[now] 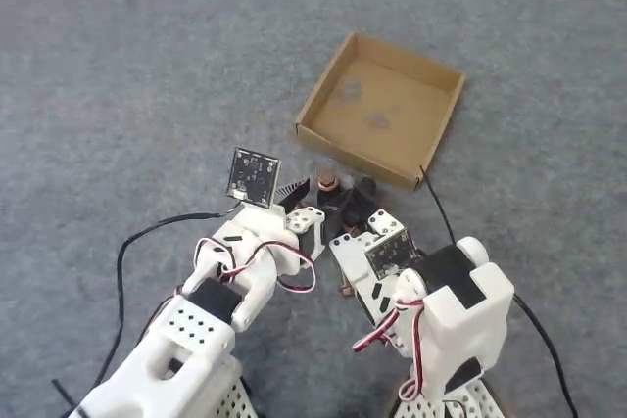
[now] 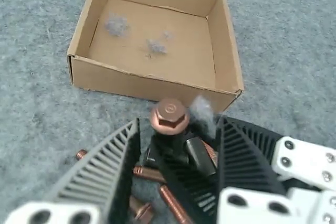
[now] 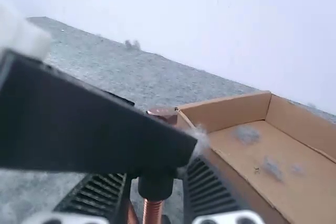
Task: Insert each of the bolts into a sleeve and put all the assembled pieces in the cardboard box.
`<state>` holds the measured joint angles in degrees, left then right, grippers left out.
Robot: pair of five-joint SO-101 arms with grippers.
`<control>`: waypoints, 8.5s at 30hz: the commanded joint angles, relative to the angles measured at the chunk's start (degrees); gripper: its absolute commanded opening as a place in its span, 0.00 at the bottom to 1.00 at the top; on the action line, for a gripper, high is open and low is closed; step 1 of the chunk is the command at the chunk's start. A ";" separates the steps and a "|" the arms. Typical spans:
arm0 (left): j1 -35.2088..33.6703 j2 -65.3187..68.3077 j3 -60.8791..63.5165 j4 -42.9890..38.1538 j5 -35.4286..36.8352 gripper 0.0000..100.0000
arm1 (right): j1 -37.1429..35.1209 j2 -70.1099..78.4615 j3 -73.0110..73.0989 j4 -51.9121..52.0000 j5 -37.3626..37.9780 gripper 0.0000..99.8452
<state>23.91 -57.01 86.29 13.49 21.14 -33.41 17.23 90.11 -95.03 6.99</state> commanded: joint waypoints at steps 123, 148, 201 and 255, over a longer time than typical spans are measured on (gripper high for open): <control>-38.95 -43.96 10.51 45.98 -25.41 0.01 | 25.54 15.34 -118.15 156.62 -1.41 0.16; -38.95 -43.96 10.51 45.89 -25.41 0.01 | 29.76 -11.38 -106.37 189.58 -9.14 0.00; -38.59 -44.04 10.51 45.89 -25.41 0.01 | 5.67 -41.63 -52.04 155.56 -13.36 0.09; -38.59 -43.87 10.51 44.31 -25.41 0.01 | 11.38 -3.21 -78.15 154.07 -17.14 0.01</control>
<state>-14.68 -101.93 97.27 59.21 -3.65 -22.24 18.46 14.59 54.24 -12.26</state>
